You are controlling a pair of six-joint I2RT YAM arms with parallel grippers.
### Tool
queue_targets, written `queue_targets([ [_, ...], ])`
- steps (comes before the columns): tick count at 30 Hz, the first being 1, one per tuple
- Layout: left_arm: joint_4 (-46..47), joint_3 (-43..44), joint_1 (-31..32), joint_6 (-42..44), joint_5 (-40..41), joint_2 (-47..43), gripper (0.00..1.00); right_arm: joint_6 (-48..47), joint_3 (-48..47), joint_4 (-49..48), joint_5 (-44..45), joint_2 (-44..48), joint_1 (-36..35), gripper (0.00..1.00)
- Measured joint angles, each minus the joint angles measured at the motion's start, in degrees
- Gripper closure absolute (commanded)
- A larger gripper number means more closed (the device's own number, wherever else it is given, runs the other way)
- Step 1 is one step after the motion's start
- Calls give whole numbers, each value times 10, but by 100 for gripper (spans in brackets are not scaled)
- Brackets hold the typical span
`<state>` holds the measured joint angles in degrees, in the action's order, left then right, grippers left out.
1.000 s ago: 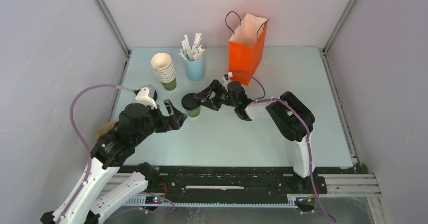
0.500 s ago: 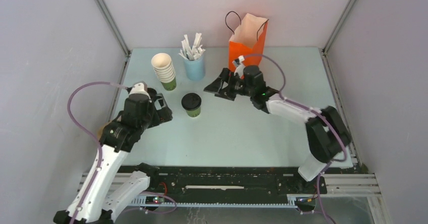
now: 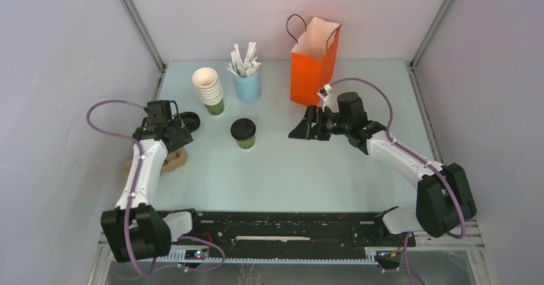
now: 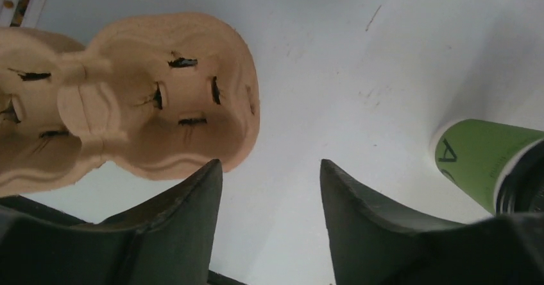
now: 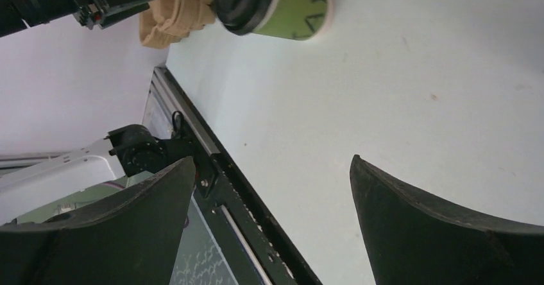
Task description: Pack the takeout coffee
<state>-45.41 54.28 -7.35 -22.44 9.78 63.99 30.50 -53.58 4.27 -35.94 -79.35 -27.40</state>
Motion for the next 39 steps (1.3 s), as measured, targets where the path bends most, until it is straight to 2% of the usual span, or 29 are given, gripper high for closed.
queue_targets([
  [3, 21, -1, -26, 11, -21, 33, 46, -2, 24, 1, -7, 2, 19, 2],
  [8, 52, -35, -61, 24, -53, 52, 51, -6, 28, 0, -18, 7, 9, 2],
  [18, 80, -43, -70, 31, -83, 88, 63, -7, 28, -11, -25, 17, 7, 2],
  [22, 80, -43, -71, 34, -83, 89, 73, -8, 28, -11, -23, 21, 7, 2],
  [34, 80, -43, -73, 36, -72, 80, 85, -11, 28, -10, -19, 22, 2, 2],
  [39, 79, -43, -73, 36, -66, 53, 86, -11, 28, -10, -19, 22, 2, 2],
])
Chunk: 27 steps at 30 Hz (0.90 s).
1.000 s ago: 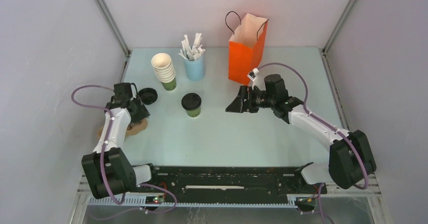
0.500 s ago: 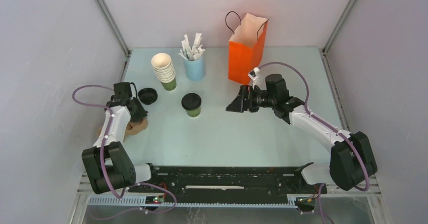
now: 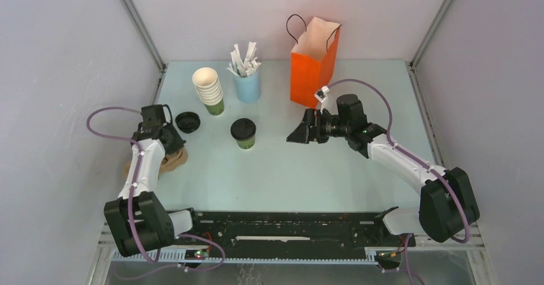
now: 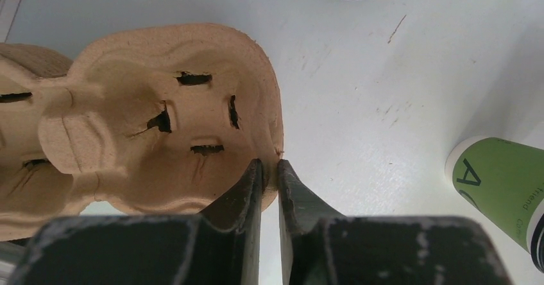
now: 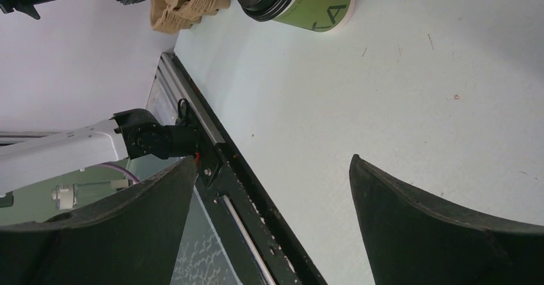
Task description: Pack the takeout coffee
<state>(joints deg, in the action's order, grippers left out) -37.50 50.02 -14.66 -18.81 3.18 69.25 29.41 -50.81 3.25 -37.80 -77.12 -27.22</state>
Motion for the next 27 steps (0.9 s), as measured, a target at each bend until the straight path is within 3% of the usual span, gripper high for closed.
queue_targets([
  [5, -6, 0, 0, 0, 10, -16, 100, 0, 0, 0, 0, 0, -3, 2],
  [19, -77, 1, 4, -7, 91, -148, 100, 0, 0, 0, 0, 0, -5, 2],
  [27, -145, 75, 167, -33, 246, -24, 100, 0, 0, -1, -2, -5, -5, 2],
])
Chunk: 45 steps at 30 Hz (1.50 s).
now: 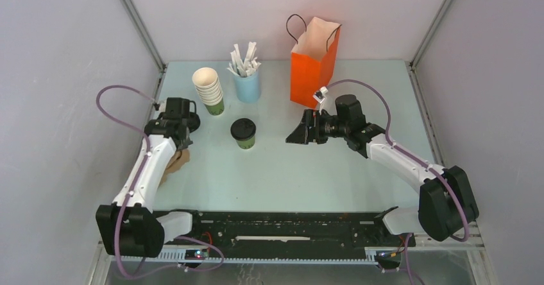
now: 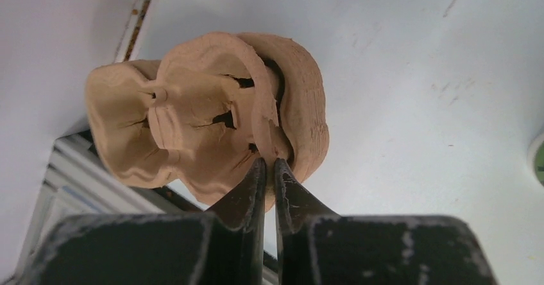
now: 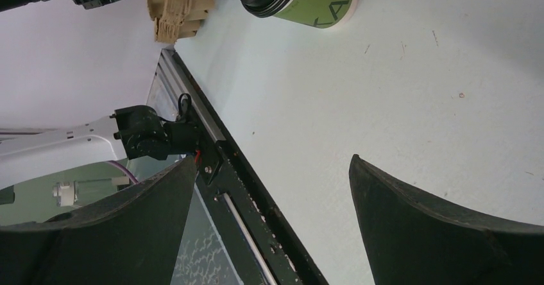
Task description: Pack the takeout coffee
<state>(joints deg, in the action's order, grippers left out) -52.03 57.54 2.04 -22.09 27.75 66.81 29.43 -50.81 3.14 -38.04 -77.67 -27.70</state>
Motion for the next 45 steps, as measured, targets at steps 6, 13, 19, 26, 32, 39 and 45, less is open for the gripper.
queue_targets([
  [6, -81, 64, 38, -15, 80, 14, 100, 0, 0, 0, 0, -1, 0, 2],
  [13, -135, 101, 105, -45, 190, 66, 100, 0, 0, -8, -6, -11, 0, 3],
  [19, -184, 132, 177, -64, 226, 116, 100, 1, 0, -8, -9, -14, 0, 3],
  [26, -207, 126, 192, -59, 261, 147, 100, 1, 0, -10, -11, -19, 0, 3],
  [32, -134, 76, 200, -19, 136, 79, 100, 1, 0, -11, -11, -19, 0, 3],
  [39, -123, 76, 205, -30, 99, 78, 100, 1, 0, -12, -11, -19, -1, 3],
  [45, -103, 65, 188, -35, 63, 34, 100, 1, 0, -12, -11, -19, -1, 3],
])
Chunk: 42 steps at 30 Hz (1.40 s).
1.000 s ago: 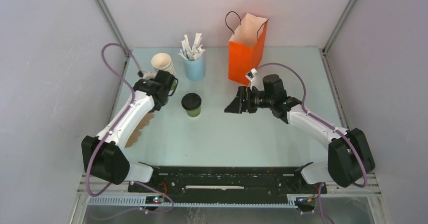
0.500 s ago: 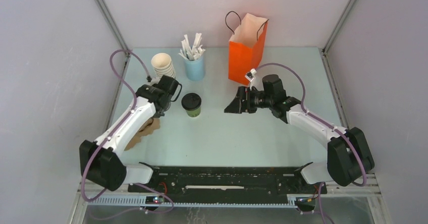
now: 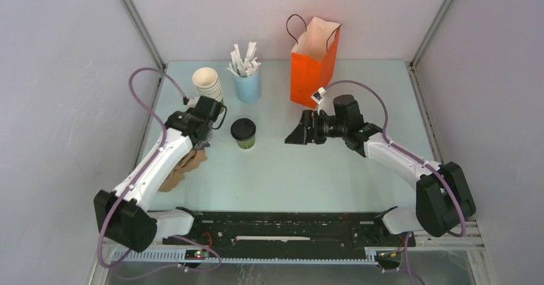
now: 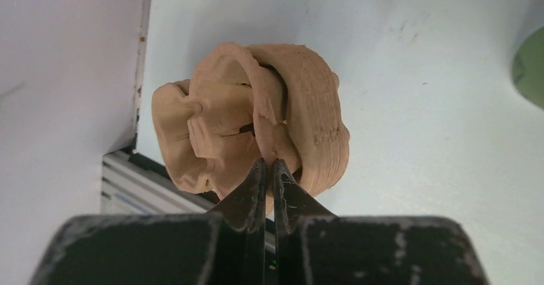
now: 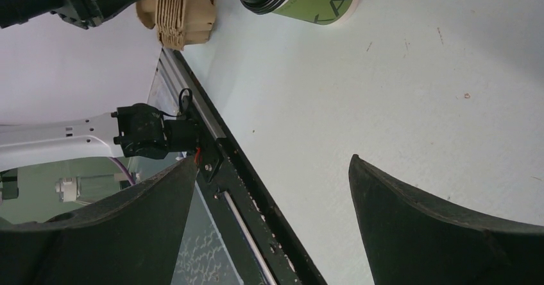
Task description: Pack the takeout coffee
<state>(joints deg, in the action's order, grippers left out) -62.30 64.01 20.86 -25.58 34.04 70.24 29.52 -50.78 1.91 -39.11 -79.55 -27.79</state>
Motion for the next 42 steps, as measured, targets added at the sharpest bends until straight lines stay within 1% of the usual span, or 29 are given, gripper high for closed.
queue_targets([
  [2, -14, 6, 10, 0, 27, 22, 100, 0, 0, 0, 0, 0, 0, 3],
  [5, -11, 4, 37, 0, 35, 62, 100, 0, 0, 0, -1, 0, 0, 3],
  [9, -11, 4, 54, 2, 36, 63, 99, 0, 0, 0, 0, 0, 0, 3],
  [10, -10, 4, 54, 2, 36, 63, 95, 0, 0, 0, 0, 0, 0, 3],
  [11, -9, 5, 54, 4, 35, 64, 84, 0, 0, 0, 0, 0, 0, 3],
  [13, -6, 5, 54, 9, 28, 66, 57, 0, 0, 0, 0, 0, -1, 3],
  [14, -4, 5, 54, 12, 24, 66, 47, 0, 0, 0, 0, 0, -1, 3],
  [16, 2, 5, 52, 18, 14, 61, 34, 0, 0, 0, 0, 0, -1, 3],
  [18, 6, 5, 45, 23, -1, 45, 25, -1, 0, 0, 0, 0, -1, 3],
  [20, 9, 4, 25, 24, -21, 17, 21, -1, 0, 0, 0, 0, -1, 3],
  [21, 11, 4, 7, 26, -34, -3, 20, -1, 0, 0, 0, 0, -1, 3],
  [24, 32, -20, -77, 32, -73, -68, 16, -1, 0, 0, 0, 0, -1, 3],
  [25, 35, -31, -103, 35, -87, -82, 7, -1, 0, 0, 0, 0, -2, 3],
  [26, 37, -42, -132, 37, -103, -87, 2, -1, 0, 0, 0, 0, -2, 3],
  [28, 37, -56, -177, 42, -134, -81, 0, -1, 0, 0, 0, 0, -3, 3],
  [32, 63, -76, -223, 41, -198, -19, 9, -1, 0, 0, 0, 1, -5, 3],
  [34, 68, -87, -240, 40, -214, 13, 14, -1, 0, 1, 0, 2, -5, 3],
  [39, 73, -97, -247, 30, -222, 38, 30, -1, 0, 1, 0, 5, -5, 3],
  [42, 74, -97, -250, 26, -220, 53, 37, -1, 0, 1, 0, 5, -5, 3],
])
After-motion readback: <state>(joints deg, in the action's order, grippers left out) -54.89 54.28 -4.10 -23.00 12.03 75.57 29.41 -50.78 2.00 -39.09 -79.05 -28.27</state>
